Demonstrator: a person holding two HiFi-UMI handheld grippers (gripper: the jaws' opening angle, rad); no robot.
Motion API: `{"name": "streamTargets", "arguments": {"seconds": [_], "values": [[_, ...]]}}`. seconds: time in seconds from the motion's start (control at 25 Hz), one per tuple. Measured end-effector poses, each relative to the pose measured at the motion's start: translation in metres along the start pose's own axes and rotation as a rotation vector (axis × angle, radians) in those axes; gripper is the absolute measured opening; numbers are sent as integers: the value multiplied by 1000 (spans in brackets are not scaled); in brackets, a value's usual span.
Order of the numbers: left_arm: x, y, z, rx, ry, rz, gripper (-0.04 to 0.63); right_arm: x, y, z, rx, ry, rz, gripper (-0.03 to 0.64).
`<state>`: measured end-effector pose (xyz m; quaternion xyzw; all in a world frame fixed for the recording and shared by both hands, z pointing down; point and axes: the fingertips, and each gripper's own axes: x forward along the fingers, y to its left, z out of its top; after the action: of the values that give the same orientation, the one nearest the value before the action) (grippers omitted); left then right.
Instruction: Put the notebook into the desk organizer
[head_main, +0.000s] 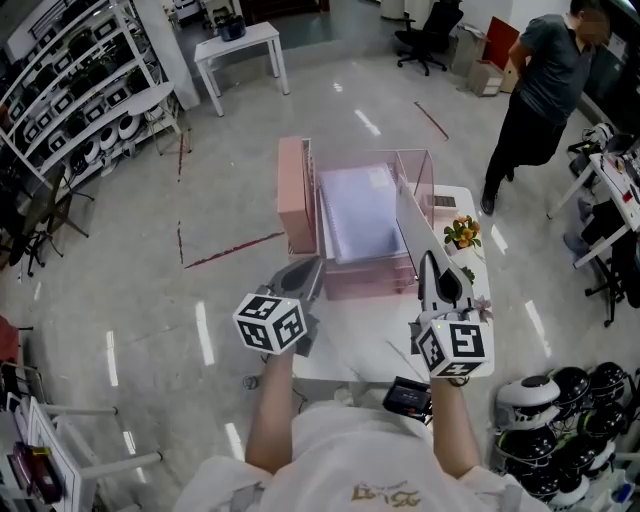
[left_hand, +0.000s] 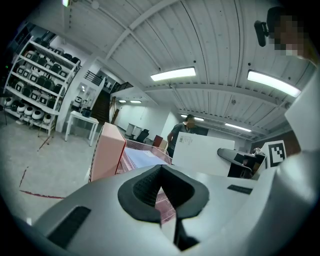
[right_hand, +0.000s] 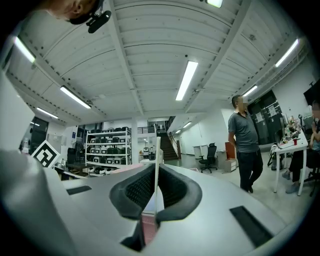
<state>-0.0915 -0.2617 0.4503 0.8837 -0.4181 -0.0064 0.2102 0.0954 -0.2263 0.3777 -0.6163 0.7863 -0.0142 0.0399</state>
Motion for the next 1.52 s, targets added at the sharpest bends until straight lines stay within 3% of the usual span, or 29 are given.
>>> {"name": "streamTargets", "arguments": {"seconds": [0.52,1.52], "values": [[5,12,12,8,-19,33,15,23,19,-15,-155,43,55,20],[25,41,10,-8,4,76,15,83,42,-44,-263,129,156,20]]}}
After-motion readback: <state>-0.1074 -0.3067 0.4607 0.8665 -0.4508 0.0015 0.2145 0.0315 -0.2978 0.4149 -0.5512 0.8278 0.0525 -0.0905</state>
